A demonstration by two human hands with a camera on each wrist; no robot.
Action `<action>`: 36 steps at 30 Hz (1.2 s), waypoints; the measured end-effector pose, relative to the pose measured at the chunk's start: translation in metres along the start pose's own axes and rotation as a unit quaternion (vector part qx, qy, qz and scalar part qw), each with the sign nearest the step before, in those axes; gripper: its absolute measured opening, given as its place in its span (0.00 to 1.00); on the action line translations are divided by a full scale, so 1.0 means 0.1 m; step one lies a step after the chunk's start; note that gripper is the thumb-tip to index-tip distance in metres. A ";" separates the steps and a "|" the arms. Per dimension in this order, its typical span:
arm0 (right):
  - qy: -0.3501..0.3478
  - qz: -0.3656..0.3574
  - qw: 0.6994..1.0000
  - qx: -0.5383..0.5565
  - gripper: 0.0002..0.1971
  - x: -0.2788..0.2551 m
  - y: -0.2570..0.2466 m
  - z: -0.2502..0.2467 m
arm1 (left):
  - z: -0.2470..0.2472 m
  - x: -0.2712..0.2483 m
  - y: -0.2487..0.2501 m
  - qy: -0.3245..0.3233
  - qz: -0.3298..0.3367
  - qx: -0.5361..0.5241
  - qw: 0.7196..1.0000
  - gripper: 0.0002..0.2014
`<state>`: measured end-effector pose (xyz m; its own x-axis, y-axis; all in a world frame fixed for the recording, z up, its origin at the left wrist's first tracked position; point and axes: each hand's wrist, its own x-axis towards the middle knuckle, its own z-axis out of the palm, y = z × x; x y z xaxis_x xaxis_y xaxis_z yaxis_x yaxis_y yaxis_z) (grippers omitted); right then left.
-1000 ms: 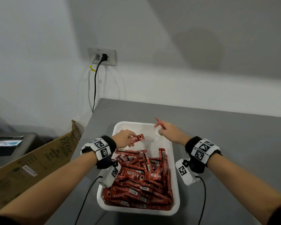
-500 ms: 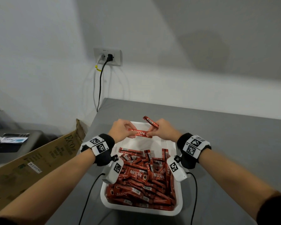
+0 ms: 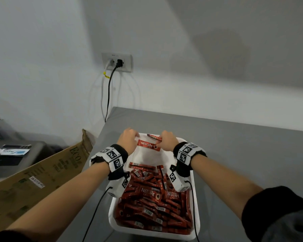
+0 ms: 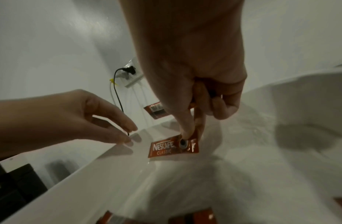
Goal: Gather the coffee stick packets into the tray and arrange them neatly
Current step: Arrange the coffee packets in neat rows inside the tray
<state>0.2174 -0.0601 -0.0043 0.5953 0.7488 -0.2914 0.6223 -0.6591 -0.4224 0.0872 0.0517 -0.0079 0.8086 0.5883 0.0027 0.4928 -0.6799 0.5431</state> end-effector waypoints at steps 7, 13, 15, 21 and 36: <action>0.015 -0.044 0.993 -0.105 0.06 0.01 -0.12 0.17 | 0.14 -0.02 -0.09 -0.105 0.014 0.044 0.993 0.13; 0.041 -0.056 0.989 -0.129 0.09 0.02 -0.13 0.20 | 0.22 -0.05 -0.03 -0.182 -0.006 0.079 0.980 0.15; 0.045 -0.063 0.989 -0.127 0.08 0.02 -0.13 0.23 | 0.24 -0.08 0.02 -0.202 -0.015 0.093 0.975 0.15; 0.033 -0.089 0.982 -0.165 0.03 0.03 -0.10 0.27 | 0.28 -0.12 0.09 -0.212 -0.012 0.126 0.969 0.15; -0.005 -0.043 0.998 -0.041 0.27 -0.04 0.10 -0.12 | 0.20 -0.19 0.12 -0.208 -0.003 0.126 0.970 0.18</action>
<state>0.2268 -0.0708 0.0026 0.5329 0.8034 -0.2656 0.7111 -0.5953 -0.3741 0.0848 0.0234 -0.0183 0.8393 0.4009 -0.3672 0.5186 -0.7930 0.3197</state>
